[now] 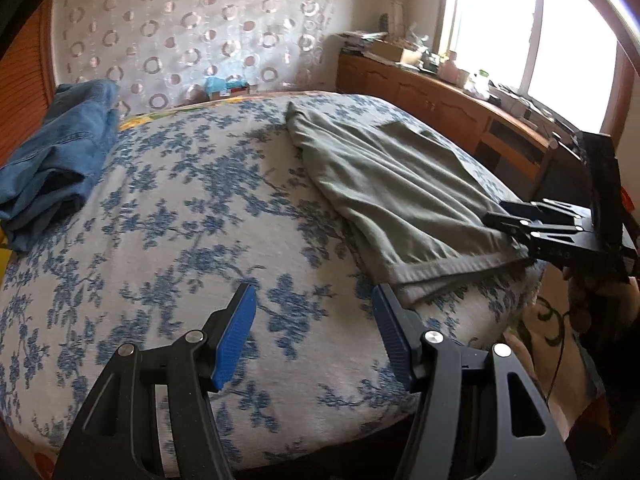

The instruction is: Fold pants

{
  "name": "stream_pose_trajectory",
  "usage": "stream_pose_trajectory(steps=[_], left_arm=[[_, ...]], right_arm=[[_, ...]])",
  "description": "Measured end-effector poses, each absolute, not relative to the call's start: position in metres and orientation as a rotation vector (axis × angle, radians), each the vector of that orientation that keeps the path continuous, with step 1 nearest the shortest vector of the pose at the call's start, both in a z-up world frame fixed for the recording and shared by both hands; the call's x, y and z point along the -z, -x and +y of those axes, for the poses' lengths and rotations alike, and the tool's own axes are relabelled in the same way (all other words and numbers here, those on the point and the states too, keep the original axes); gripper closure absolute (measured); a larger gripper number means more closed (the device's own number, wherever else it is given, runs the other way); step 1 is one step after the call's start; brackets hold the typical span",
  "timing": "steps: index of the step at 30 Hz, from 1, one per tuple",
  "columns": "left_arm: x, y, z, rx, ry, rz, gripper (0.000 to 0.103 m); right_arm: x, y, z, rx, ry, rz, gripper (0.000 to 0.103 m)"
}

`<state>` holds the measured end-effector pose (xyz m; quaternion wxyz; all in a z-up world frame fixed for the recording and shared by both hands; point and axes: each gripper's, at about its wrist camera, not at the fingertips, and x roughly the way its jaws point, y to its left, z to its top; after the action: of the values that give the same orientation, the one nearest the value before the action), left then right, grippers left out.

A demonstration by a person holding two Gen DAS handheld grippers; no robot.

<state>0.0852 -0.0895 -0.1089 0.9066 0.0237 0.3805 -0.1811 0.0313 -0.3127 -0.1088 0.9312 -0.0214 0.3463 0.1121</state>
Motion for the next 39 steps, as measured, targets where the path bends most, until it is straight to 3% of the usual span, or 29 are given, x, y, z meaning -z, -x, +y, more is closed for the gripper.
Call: stream_pose_trajectory(steps=[6,13,20,28,34,39], left_arm=[[0.114,-0.083,-0.105,0.432,-0.074,0.800,0.042],[0.118,-0.090,-0.121,0.484,-0.093,0.816,0.061],[0.117,-0.099,-0.129,0.508,-0.088,0.817,0.073],[0.119,-0.097,-0.135,0.493,-0.128,0.812,0.073],[0.119,-0.099,-0.136,0.457,-0.153,0.808,0.063],[0.118,-0.102,-0.138,0.459,-0.144,0.800,0.065]], right_arm=[[0.112,-0.024,-0.304,-0.201,0.066,0.667,0.049],[0.115,-0.020,-0.303,-0.201,0.065,0.639,0.048],[0.116,-0.020,-0.305,-0.203,0.065,0.626,0.048],[0.117,-0.020,-0.306,-0.205,0.067,0.620,0.048],[0.117,-0.020,-0.306,-0.205,0.067,0.620,0.048],[0.117,-0.021,-0.307,-0.206,0.068,0.616,0.048]])
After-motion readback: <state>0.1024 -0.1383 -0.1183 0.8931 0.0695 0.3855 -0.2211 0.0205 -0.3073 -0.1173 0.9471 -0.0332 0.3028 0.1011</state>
